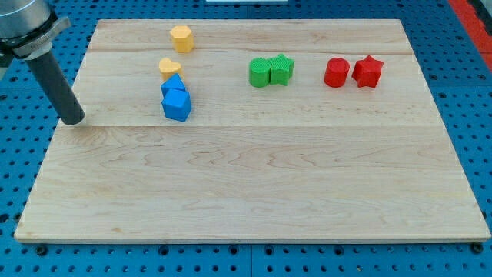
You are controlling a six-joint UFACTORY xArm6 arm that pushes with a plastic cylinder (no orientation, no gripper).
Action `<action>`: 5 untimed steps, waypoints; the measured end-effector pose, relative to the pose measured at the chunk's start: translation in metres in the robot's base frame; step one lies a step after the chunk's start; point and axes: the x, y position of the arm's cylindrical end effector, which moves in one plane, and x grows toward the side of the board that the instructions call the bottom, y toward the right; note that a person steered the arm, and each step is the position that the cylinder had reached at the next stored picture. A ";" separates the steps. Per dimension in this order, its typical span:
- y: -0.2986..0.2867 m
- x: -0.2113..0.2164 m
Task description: Move the yellow heart to the bottom right of the yellow hexagon
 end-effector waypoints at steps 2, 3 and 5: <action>0.056 -0.052; 0.102 -0.054; 0.130 -0.122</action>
